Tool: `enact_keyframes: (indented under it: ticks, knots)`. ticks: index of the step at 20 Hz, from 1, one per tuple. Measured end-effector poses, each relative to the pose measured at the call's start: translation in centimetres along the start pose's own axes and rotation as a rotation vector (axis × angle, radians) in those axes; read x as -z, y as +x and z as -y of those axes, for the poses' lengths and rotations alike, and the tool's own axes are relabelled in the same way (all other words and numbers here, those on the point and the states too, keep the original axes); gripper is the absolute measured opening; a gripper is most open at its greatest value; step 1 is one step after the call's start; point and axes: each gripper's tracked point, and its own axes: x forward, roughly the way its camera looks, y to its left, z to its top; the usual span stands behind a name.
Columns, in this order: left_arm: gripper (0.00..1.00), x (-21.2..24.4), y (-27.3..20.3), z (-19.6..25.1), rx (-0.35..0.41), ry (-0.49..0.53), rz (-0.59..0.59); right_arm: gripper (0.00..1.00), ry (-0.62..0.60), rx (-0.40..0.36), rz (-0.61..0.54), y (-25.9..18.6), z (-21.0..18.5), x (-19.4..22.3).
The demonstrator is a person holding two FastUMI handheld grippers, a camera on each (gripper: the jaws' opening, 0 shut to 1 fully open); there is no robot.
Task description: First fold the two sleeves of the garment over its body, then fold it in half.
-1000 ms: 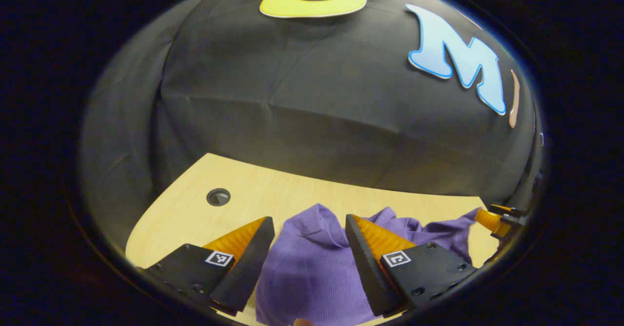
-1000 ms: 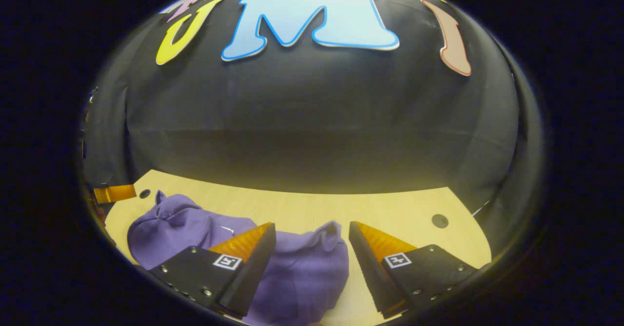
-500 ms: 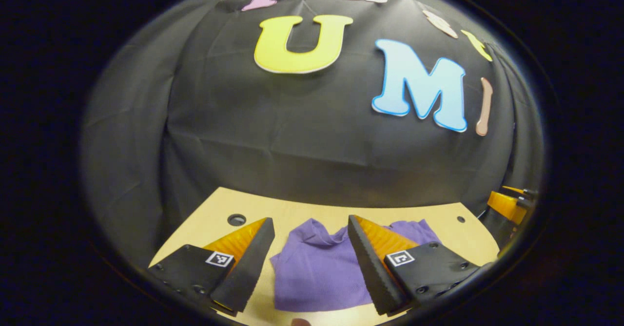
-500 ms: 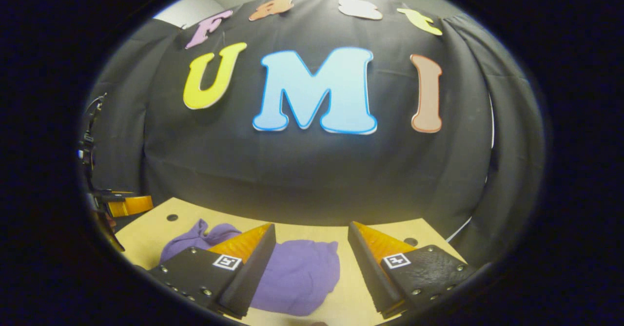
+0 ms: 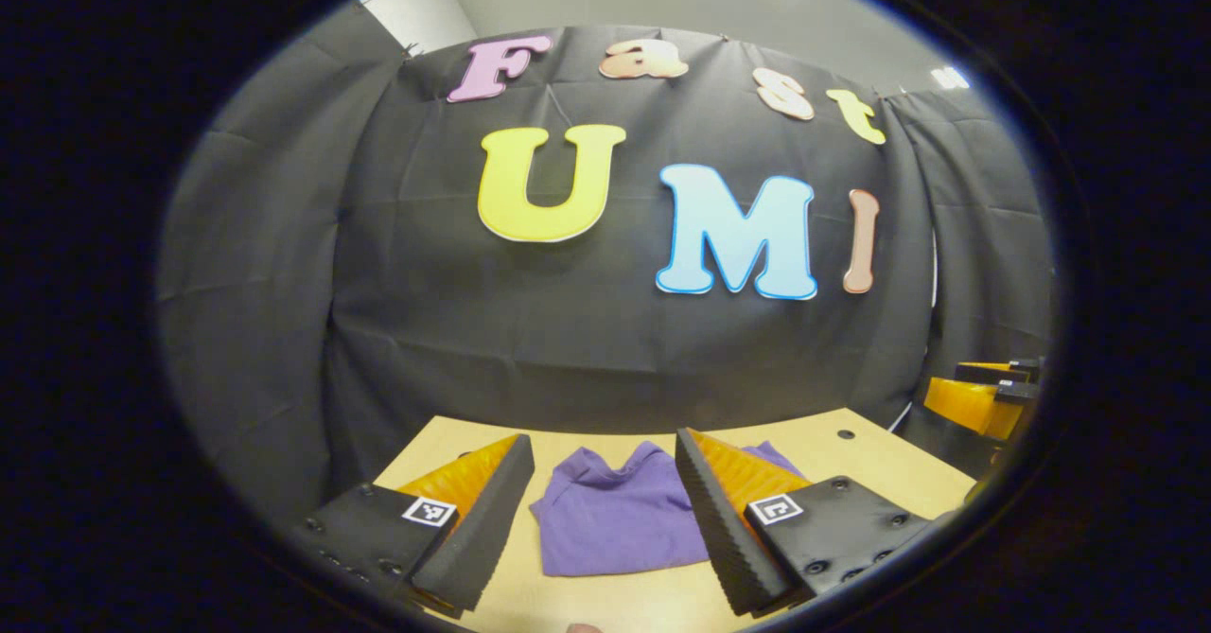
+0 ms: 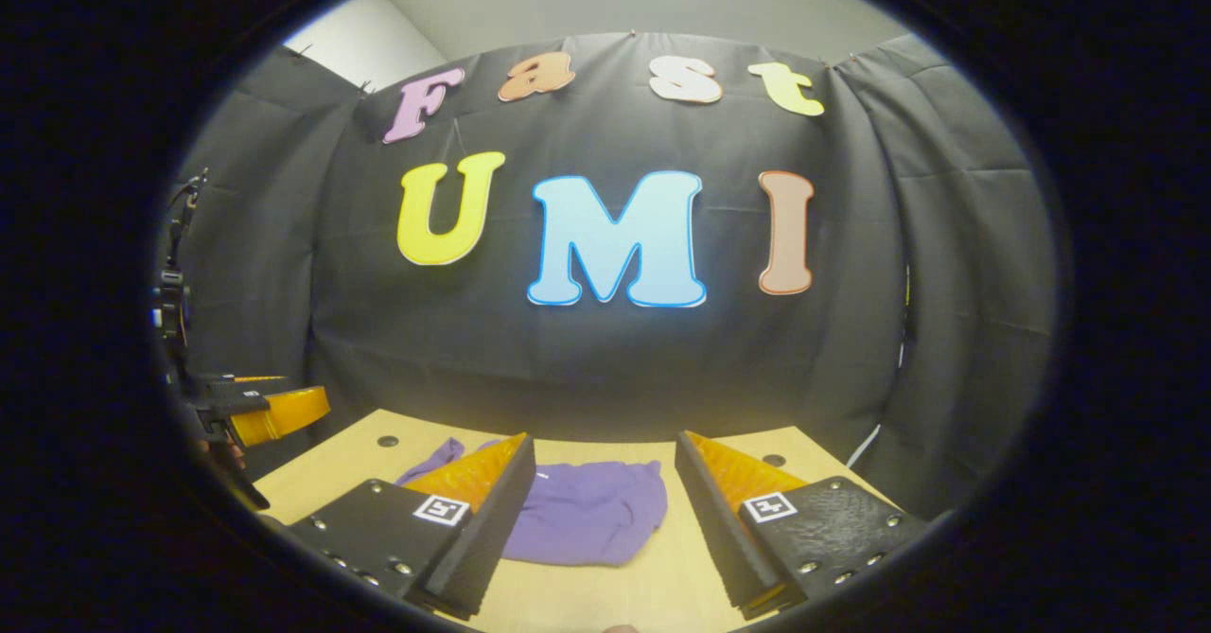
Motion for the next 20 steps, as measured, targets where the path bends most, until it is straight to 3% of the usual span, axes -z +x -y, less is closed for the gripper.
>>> enact_keyframes:
  ticks: [7,20]
  knots:
    - [0.94,-1.2,-7.2,4.1,0.028,0.028,0.032,0.89,0.006,0.010,0.010,-6.4,0.5,-0.4]
    - [0.94,-1.8,-11.0,5.0,-0.076,0.017,0.050,0.89,-0.028,-0.052,0.028,-7.3,2.5,-1.6]
